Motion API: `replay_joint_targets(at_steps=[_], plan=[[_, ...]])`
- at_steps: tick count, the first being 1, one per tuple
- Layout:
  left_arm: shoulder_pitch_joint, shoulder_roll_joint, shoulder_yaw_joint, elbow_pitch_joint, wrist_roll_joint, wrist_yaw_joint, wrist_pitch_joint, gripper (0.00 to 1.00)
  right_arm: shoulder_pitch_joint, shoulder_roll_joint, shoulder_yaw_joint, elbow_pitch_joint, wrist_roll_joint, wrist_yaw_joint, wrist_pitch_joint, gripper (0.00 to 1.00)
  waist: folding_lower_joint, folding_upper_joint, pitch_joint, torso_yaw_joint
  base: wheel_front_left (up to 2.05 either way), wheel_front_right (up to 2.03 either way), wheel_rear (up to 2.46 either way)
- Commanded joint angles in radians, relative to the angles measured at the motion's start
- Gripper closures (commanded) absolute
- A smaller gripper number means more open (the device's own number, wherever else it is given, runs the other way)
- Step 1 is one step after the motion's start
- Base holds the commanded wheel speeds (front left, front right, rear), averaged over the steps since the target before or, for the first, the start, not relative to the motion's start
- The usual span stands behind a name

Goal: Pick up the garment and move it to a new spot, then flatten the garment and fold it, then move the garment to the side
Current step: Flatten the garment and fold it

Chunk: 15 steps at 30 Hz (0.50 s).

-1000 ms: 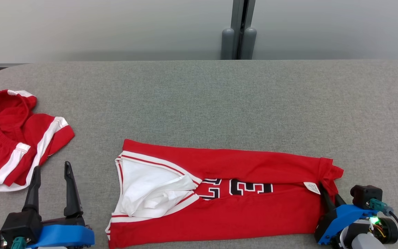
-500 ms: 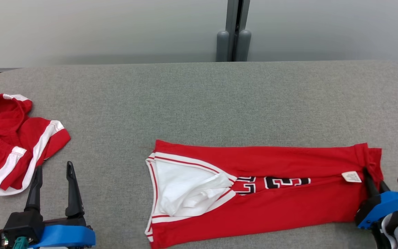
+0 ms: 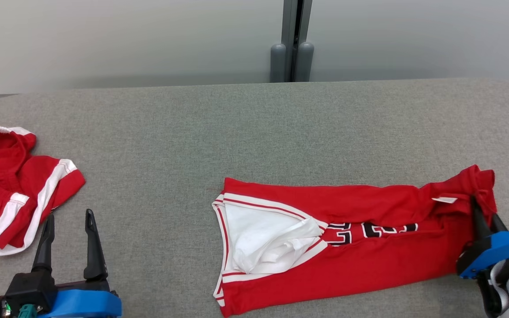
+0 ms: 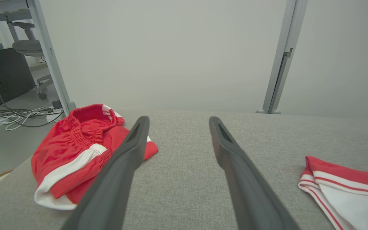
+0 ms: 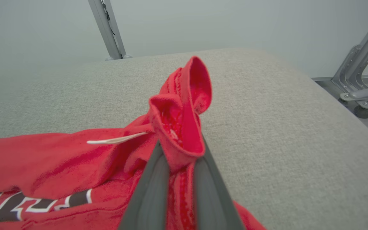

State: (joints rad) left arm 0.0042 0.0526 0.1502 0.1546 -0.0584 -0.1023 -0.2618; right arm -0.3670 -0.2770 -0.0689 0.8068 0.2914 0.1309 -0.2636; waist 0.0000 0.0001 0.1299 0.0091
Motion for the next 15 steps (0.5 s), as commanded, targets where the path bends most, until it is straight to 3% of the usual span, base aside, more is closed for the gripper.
replay_joint_targets(at_steps=[1, 15], plan=[[0.011, -0.001, 0.003, 0.003, 0.004, -0.001, -0.004, 0.00, -0.002, 0.016, 0.023, -0.020, 0.006, 0.000, -0.001, 1.00, 0.0000, -0.0001, -0.002, -0.001, 0.00, 0.00, 0.00], [0.018, -0.002, -0.007, 0.008, -0.002, 0.005, -0.004, 0.00, 0.012, 0.144, 0.243, -0.185, 0.042, 0.000, 0.031, 1.00, 0.0000, -0.0001, -0.013, 0.004, 0.00, 0.00, 0.00]])
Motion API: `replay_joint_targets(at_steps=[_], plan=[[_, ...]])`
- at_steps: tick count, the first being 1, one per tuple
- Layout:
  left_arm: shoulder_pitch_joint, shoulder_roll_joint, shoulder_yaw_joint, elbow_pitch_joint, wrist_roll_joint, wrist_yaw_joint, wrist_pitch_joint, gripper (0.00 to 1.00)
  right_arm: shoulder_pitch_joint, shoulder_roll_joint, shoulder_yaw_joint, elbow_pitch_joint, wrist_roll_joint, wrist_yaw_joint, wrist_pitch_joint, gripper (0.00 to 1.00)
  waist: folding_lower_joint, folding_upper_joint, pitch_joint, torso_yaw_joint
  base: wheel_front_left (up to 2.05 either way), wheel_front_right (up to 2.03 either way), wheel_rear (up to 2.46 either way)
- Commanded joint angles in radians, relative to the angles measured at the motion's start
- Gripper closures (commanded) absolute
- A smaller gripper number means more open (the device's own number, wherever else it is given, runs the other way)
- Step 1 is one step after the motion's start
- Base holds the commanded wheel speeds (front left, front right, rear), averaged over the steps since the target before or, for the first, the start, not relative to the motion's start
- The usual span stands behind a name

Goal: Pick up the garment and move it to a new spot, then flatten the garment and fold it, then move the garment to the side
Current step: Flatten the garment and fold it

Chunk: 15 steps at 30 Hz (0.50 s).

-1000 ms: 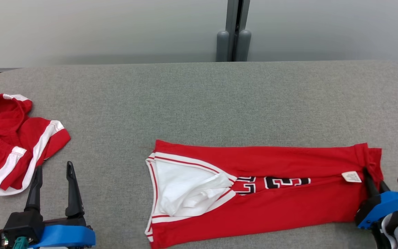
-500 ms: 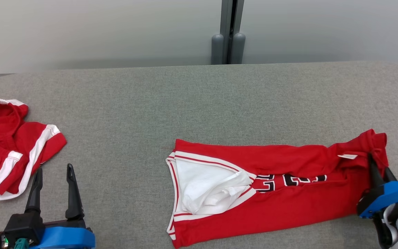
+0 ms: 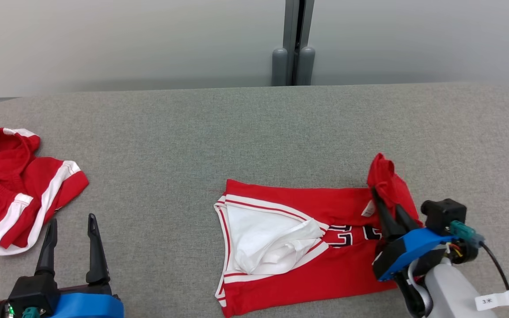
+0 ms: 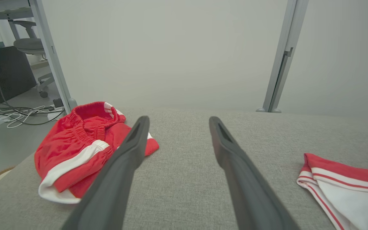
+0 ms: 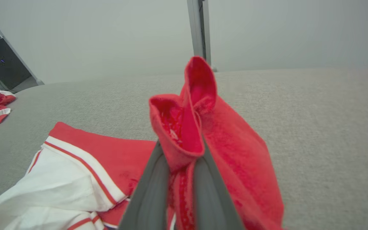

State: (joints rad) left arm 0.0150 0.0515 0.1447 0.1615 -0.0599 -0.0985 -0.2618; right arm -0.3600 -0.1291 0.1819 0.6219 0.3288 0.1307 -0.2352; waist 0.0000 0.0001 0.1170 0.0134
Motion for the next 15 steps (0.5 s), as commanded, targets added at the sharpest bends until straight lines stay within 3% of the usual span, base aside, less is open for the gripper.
replay_joint_targets(at_steps=[1, 15], plan=[[0.008, -0.001, -0.003, 0.002, -0.004, 0.001, -0.004, 0.00, 0.002, 0.007, 0.011, -0.006, 0.008, 0.000, 0.007, 1.00, 0.0000, -0.0001, 0.000, 0.001, 0.00, 0.00, 0.00], [-0.006, -0.001, -0.033, 0.019, -0.018, 0.003, -0.004, 0.00, -0.068, 0.078, 0.246, 0.012, 0.087, 0.000, 0.010, 1.00, 0.0000, -0.0001, 0.001, 0.046, 0.00, 0.00, 0.00]])
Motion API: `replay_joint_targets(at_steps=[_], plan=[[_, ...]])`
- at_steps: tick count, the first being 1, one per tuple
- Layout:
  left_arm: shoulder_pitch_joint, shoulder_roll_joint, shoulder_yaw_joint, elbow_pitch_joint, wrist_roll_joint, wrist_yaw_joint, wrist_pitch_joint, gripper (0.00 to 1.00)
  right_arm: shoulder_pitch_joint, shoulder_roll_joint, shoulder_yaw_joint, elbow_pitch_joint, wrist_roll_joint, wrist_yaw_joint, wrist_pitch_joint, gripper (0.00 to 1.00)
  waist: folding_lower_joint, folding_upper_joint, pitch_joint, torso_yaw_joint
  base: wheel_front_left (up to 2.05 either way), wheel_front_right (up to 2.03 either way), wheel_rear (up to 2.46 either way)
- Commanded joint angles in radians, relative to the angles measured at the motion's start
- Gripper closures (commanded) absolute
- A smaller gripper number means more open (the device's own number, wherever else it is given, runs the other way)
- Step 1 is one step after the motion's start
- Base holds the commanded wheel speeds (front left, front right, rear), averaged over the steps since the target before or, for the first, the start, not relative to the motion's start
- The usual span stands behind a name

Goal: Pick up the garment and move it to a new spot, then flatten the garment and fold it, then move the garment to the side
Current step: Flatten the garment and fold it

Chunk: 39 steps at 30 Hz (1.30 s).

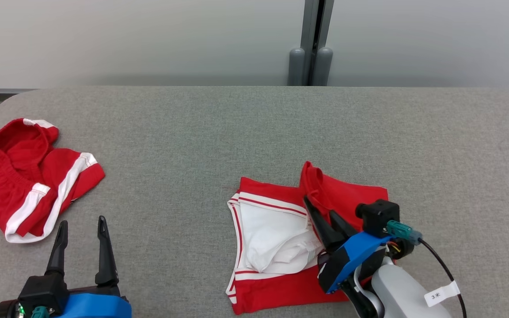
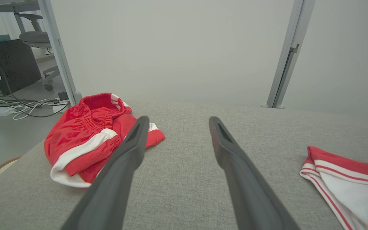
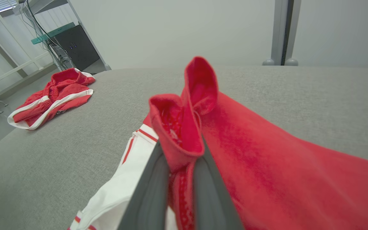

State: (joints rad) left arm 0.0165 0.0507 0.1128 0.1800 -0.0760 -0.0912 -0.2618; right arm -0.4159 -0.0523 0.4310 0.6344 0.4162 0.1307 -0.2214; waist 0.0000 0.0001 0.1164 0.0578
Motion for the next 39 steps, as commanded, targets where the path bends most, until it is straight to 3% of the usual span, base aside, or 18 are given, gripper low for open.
replay_joint_targets(at_steps=[1, 17, 18, 19, 26, 32, 39], plan=[[-0.011, 0.000, -0.003, 0.001, -0.001, -0.003, -0.004, 0.00, -0.017, 0.002, 0.021, -0.003, 0.018, 0.000, -0.006, 1.00, 0.0000, -0.0001, 0.004, 0.005, 0.00, 0.00, 0.00], [-0.040, 0.000, -0.043, 0.025, -0.012, -0.002, -0.004, 0.00, -0.123, 0.001, 0.293, 0.041, 0.227, 0.000, -0.036, 1.00, 0.0000, -0.0001, 0.008, 0.051, 0.00, 0.00, 0.00], [-0.042, 0.000, -0.044, 0.027, -0.013, -0.003, -0.004, 0.00, -0.127, 0.001, 0.306, 0.048, 0.235, 0.000, -0.035, 0.78, 0.0000, -0.0001, 0.008, 0.053, 0.00, 0.00, 0.00], [-0.042, 0.000, -0.045, 0.028, -0.013, -0.004, -0.004, 0.00, -0.132, 0.001, 0.317, 0.054, 0.247, 0.000, -0.037, 0.00, 0.0000, -0.0001, 0.007, 0.055, 0.00, 0.00, 0.00], [-0.035, -0.001, -0.038, 0.027, -0.013, -0.002, -0.004, 0.00, -0.153, 0.000, 0.290, 0.089, 0.246, 0.000, -0.044, 0.00, 0.0000, -0.0001, -0.002, 0.042, 0.00, 0.00, 0.00], [-0.037, -0.001, -0.038, 0.016, -0.009, -0.002, -0.004, 0.00, -0.102, 0.000, 0.090, 0.031, 0.093, 0.000, -0.044, 0.00, 0.0000, -0.0001, -0.013, 0.012, 0.00, 0.00, 0.00], [-0.051, 0.000, -0.042, 0.010, -0.003, -0.009, -0.004, 0.00, 0.022, -0.042, -0.141, -0.127, -0.067, 0.000, -0.044, 0.00, 0.0000, -0.0001, -0.019, -0.020, 0.00, 0.00, 0.00]])
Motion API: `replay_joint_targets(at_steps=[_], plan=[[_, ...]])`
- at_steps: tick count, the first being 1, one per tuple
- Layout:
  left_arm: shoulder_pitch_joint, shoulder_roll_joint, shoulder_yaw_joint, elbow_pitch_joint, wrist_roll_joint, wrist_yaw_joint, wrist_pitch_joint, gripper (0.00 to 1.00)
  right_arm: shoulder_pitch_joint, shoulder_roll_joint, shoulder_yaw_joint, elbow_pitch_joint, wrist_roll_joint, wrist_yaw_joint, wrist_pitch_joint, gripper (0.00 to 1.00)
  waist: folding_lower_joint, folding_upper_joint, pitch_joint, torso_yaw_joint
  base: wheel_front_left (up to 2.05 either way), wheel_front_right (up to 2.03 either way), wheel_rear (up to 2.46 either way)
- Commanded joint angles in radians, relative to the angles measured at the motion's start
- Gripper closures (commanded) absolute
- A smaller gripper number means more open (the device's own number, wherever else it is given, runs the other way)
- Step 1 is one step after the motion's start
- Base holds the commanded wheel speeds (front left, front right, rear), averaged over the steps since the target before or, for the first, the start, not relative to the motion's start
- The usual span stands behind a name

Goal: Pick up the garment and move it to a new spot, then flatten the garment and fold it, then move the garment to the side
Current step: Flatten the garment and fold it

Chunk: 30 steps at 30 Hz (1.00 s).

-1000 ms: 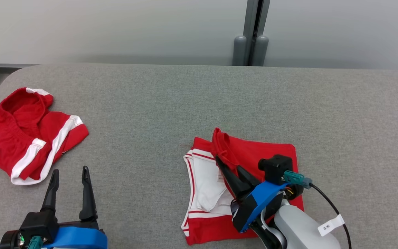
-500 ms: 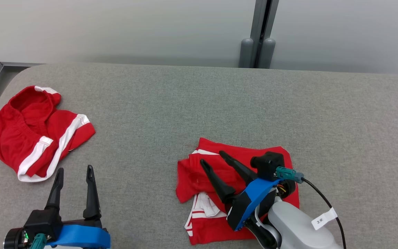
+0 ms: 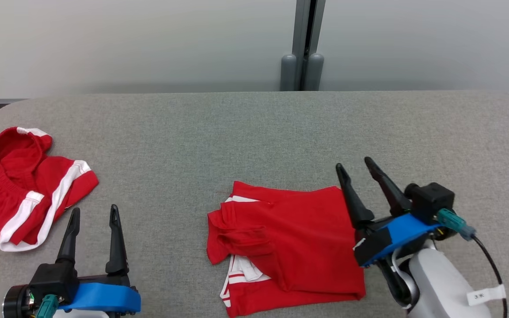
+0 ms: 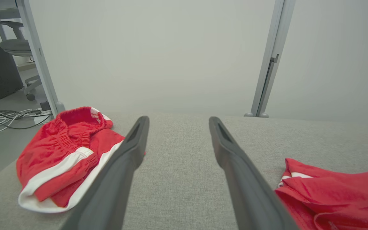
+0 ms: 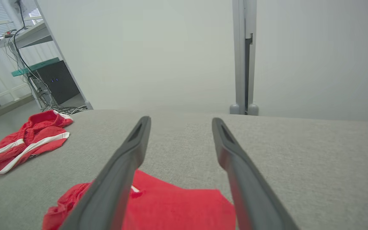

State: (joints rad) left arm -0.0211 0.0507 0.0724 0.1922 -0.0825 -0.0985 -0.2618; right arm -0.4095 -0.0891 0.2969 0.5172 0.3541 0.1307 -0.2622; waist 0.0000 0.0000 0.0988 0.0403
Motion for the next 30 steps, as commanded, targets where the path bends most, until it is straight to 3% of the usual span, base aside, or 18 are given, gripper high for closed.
replay_joint_targets(at_steps=[1, 6, 17, 30], plan=[[-0.014, 0.000, -0.002, -0.002, 0.003, -0.003, -0.004, 0.00, 0.035, -0.010, -0.030, -0.030, -0.018, 0.000, -0.003, 0.00, 0.0000, 0.0000, -0.002, -0.006, 0.00, 0.00, 0.00], [-0.009, 0.000, 0.000, 0.000, 0.009, -0.005, -0.004, 0.00, 0.133, -0.010, -0.127, -0.130, -0.060, 0.000, -0.003, 0.00, 0.0000, 0.0000, -0.012, -0.021, 0.00, 0.00, 0.00], [0.021, 0.000, -0.004, 0.011, 0.027, -0.006, -0.004, 0.00, 0.325, 0.018, -0.233, -0.271, -0.102, 0.000, -0.003, 0.00, 0.0000, 0.0000, -0.046, -0.021, 0.00, 0.00, 0.00], [0.038, 0.000, 0.002, 0.030, 0.040, -0.006, -0.004, 0.00, 0.382, 0.037, -0.267, -0.282, -0.114, 0.000, -0.003, 0.00, 0.0000, 0.0000, -0.062, -0.008, 0.00, 0.00, 0.00]])
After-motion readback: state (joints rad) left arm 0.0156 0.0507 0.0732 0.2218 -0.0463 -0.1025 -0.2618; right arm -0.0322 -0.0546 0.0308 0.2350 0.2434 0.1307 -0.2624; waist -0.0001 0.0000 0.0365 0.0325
